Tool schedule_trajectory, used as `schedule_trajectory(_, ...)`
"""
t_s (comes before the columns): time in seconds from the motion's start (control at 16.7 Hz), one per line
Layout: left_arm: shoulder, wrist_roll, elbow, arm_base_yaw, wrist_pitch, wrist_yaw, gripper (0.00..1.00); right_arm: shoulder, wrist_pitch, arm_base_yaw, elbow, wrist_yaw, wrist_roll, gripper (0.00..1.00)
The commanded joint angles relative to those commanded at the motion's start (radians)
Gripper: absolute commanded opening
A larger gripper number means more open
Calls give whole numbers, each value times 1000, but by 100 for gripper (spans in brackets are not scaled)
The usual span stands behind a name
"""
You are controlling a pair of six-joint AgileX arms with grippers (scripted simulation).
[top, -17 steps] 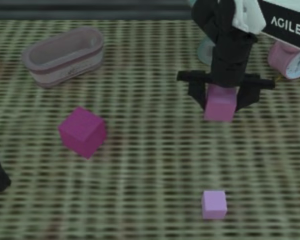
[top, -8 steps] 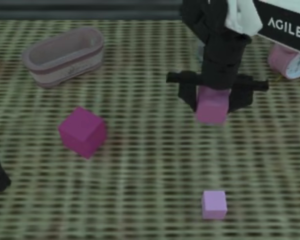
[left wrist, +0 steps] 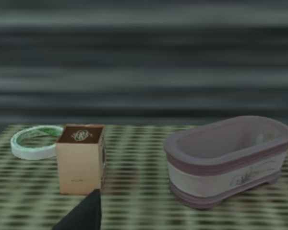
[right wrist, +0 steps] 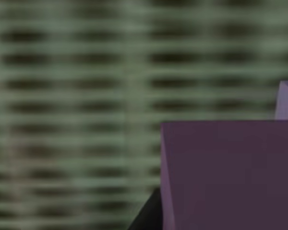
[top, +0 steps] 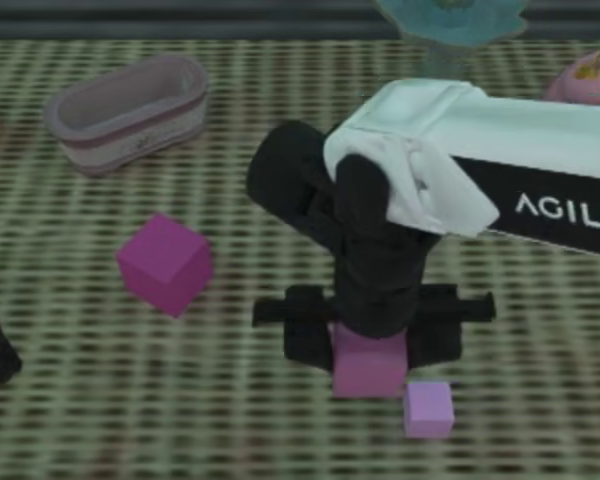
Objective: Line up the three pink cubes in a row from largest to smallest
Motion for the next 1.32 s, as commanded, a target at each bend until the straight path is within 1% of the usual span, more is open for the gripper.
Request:
schedule_trajectory(0.12, 0, 0, 0, 0, 0, 0, 100, -29, 10, 30, -31, 1, 24, 0)
schedule_trajectory(0.48, 0, 0, 0, 0, 0, 0, 100, -21, 25, 27, -42, 0, 25, 0)
schedule_trajectory(0.84, 0, 0, 0, 0, 0, 0, 100, 47, 237, 29, -176, 1, 23, 0)
schedule_trajectory(0.96, 0, 0, 0, 0, 0, 0, 100, 60, 265, 29, -197, 1, 25, 0)
schedule_trajectory(1.14, 0, 0, 0, 0, 0, 0, 100, 60, 265, 29, -197, 1, 25, 0)
schedule_trajectory(1.32, 0, 0, 0, 0, 0, 0, 100, 60, 265, 29, -197, 1, 25, 23)
